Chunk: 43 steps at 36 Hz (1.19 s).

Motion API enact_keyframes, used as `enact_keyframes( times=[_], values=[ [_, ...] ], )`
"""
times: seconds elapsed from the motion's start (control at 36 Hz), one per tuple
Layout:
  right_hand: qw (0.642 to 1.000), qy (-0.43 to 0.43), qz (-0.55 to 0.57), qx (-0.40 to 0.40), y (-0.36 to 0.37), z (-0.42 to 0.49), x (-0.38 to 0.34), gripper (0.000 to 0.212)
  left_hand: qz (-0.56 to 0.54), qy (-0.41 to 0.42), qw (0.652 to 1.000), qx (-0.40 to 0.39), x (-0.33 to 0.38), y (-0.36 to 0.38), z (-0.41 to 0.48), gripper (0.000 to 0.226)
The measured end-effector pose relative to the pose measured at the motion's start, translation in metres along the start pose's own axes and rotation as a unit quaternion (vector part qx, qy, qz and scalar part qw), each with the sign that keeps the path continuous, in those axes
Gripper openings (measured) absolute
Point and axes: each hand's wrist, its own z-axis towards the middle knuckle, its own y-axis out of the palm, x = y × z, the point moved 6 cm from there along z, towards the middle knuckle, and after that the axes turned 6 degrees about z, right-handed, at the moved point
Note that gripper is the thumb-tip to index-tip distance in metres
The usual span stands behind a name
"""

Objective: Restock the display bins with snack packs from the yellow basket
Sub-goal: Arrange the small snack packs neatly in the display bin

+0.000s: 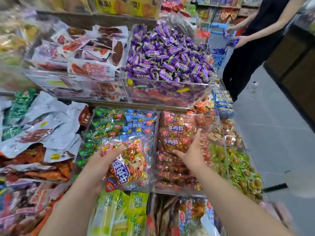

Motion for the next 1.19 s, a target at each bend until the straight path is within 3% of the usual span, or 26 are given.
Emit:
enact_keyframes(
  times=[0.06, 0.17, 0.31, 0.44, 0.53, 0.61, 0.69, 0.81, 0.89, 1.0, 1.19],
  values=[
    [0.999, 0.008, 0.036, -0.011, 0.003, 0.005, 0.000, 0.112, -0.005, -0.002, 1.000, -0.009, 0.001, 0.003, 0.000, 0.058],
    [0.998, -0.008, -0.037, -0.041, 0.010, 0.016, -0.010, 0.078, 0.004, -0.003, 1.000, -0.008, 0.001, 0.008, -0.002, 0.038],
    [0.996, 0.013, -0.046, -0.071, 0.011, 0.028, -0.005, 0.081, 0.012, -0.010, 1.000, -0.011, -0.002, 0.012, -0.006, 0.043],
    [0.993, 0.037, 0.110, -0.018, 0.002, 0.029, 0.000, 0.062, 0.016, -0.007, 1.000, -0.010, -0.001, 0.010, -0.008, 0.050],
    [0.997, 0.033, 0.046, -0.049, 0.008, 0.032, -0.003, 0.061, 0.017, -0.006, 1.000, -0.005, -0.001, 0.008, -0.009, 0.051],
    [0.999, 0.015, -0.021, -0.044, 0.011, 0.036, -0.011, 0.068, 0.018, -0.001, 1.000, -0.001, -0.001, 0.010, -0.010, 0.047],
    [0.998, 0.011, -0.063, -0.018, 0.009, 0.036, -0.010, 0.105, 0.023, -0.002, 1.000, 0.000, -0.001, 0.010, -0.010, 0.044],
    [0.998, 0.013, 0.018, -0.066, 0.012, 0.032, -0.005, 0.142, 0.026, -0.007, 1.000, 0.000, -0.003, 0.008, -0.010, 0.043],
    [0.993, 0.001, 0.072, -0.091, 0.012, 0.032, -0.005, 0.145, 0.020, -0.006, 1.000, 0.009, -0.002, 0.007, -0.010, 0.040],
    [0.996, -0.009, 0.045, -0.072, 0.010, 0.033, -0.014, 0.141, 0.024, -0.005, 1.000, 0.010, -0.002, 0.008, -0.011, 0.053],
    [0.991, -0.005, 0.053, -0.121, 0.011, 0.033, -0.016, 0.142, 0.039, -0.013, 0.999, 0.004, 0.003, 0.014, -0.011, 0.066]
  ],
)
